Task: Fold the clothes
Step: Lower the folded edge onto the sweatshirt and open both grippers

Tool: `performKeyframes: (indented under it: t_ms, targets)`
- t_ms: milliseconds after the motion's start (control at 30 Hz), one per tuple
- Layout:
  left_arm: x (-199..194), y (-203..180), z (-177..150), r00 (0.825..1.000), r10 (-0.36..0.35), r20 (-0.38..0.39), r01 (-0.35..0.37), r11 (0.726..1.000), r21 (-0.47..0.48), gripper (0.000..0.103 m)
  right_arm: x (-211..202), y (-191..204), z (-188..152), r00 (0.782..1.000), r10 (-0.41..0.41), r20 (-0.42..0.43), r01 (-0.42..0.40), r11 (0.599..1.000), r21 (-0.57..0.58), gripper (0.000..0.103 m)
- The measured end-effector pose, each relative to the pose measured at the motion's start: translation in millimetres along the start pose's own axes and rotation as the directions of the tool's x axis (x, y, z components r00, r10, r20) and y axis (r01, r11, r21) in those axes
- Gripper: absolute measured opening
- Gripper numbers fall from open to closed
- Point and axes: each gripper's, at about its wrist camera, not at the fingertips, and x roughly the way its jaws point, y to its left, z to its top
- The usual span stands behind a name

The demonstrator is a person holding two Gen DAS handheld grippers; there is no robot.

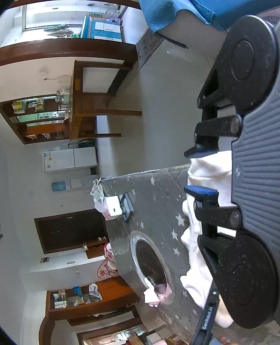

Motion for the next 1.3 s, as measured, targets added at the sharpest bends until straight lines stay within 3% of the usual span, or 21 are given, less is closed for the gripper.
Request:
performKeyframes:
  t_ms: [167, 467, 667, 833, 1300]
  targets:
    - [-8.2, 4.2, -1.0, 0.998, 0.05, 0.036, -0.051, 0.998, 0.029, 0.06, -1.2, 11.1, -7.7, 1.0, 0.016, -0.018, -0.017, 1.0, -0.02, 0.037]
    - [-24.8, 18.5, -6.2, 0.995, 0.075, 0.063, -0.077, 0.996, 0.038, 0.07, -8.6, 38.5, -12.3, 0.998, 0.069, -0.016, -0.07, 0.996, -0.052, 0.047]
    - [-48.7, 31.0, -14.2, 0.989, 0.094, 0.116, -0.096, 0.995, 0.01, 0.078, -4.4, 55.7, -21.6, 0.993, 0.104, -0.061, -0.109, 0.99, -0.09, 0.052]
    - [-62.0, 40.2, -24.8, 0.987, 0.092, 0.131, -0.094, 0.996, 0.009, 0.079, 1.4, 72.5, -27.7, 0.988, 0.112, -0.103, -0.127, 0.98, -0.152, 0.056]
    - [-37.3, 24.4, -50.0, 0.996, 0.061, 0.058, -0.066, 0.994, 0.088, 0.081, 20.9, 108.2, -53.3, 0.968, 0.135, -0.21, -0.188, 0.948, -0.255, 0.061]
